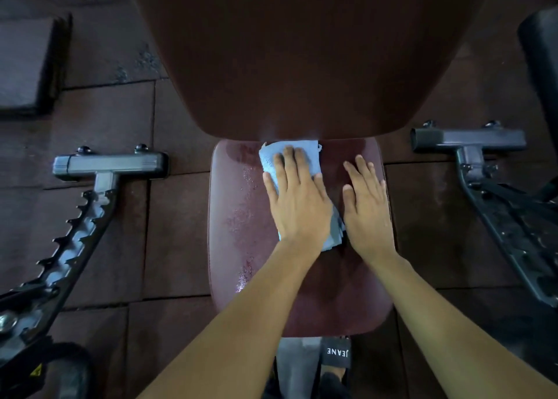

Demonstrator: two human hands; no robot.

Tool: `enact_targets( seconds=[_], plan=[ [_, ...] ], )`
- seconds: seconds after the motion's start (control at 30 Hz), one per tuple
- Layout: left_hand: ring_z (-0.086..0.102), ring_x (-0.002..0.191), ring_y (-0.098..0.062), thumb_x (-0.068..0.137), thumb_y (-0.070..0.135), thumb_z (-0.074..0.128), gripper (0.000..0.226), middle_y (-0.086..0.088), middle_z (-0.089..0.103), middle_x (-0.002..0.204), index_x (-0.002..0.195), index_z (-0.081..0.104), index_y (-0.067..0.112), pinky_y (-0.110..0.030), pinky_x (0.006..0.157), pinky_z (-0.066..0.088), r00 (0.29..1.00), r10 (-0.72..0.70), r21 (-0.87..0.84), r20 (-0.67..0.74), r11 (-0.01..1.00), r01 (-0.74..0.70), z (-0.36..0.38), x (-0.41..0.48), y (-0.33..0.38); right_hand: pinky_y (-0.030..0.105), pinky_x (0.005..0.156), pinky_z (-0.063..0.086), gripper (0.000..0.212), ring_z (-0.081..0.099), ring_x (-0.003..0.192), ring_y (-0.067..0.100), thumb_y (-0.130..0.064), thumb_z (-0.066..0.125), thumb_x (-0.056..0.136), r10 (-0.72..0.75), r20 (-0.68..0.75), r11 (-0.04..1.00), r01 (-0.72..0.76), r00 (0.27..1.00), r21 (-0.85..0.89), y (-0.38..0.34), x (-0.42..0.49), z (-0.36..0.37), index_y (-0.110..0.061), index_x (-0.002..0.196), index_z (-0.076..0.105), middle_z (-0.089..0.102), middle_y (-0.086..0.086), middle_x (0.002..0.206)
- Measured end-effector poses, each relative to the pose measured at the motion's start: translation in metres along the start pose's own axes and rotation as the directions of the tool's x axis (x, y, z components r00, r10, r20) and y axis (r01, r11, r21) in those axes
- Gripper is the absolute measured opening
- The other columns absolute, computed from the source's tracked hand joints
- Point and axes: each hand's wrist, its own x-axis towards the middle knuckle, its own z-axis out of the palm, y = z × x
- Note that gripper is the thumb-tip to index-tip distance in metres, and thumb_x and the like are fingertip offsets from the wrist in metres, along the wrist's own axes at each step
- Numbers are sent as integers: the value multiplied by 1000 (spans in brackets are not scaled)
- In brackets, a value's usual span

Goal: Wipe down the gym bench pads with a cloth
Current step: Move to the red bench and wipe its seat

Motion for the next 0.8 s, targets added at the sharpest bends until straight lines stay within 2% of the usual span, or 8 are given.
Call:
enact_targets(
  seconds=[0.07,0.17,0.3,0.4,0.6,0.8],
  plan=[
    [4,151,-24,103,39,30,61,-6,12,163,155,12,13,-48,121,3,999,-45,35,-16,998,46,10,6,4,29,120,1,46,9,150,11,-24,31,104,-13,-22,1000,13,1000,-3,3,-2,4,-20,149,37,23,-3,161],
    [10,151,-27,101,39,34,63,-10,19,162,155,17,11,-52,121,8,995,-45,126,-88,990,56,19,9,7,34,122,7,49,15,150,14,-26,30,101,-17,-79,996,10,997,-89,2,-3,10,-18,149,39,27,-1,160],
    [22,148,-27,97,37,29,61,-12,30,157,152,27,9,-53,119,16,994,56,191,-94,981,-37,13,13,-15,34,122,7,47,15,150,15,-24,32,103,-11,-96,984,-6,995,-177,-1,-5,13,-20,149,37,26,-2,161],
    [23,148,-26,96,37,28,62,-11,31,157,152,28,9,-52,119,16,992,84,227,-97,972,-60,-2,21,-55,32,122,5,46,13,150,13,-23,33,104,3,-110,976,-26,994,-214,-2,-5,15,-23,149,35,25,-5,161],
    [3,151,-20,103,35,32,60,-3,9,164,156,12,14,-47,122,4,999,-4,154,-44,988,11,-30,30,-109,36,123,9,45,15,150,15,-23,32,104,1,-138,961,-39,990,-275,-5,-6,19,-22,148,36,27,-3,160],
    [-2,151,-19,102,42,22,62,-2,2,164,156,5,16,-43,122,0,999,-13,142,-51,990,20,-22,-30,-114,37,123,11,46,18,150,17,-23,31,103,-27,-158,963,-16,987,-269,-2,-6,20,-21,148,37,29,-1,160]
  ],
)
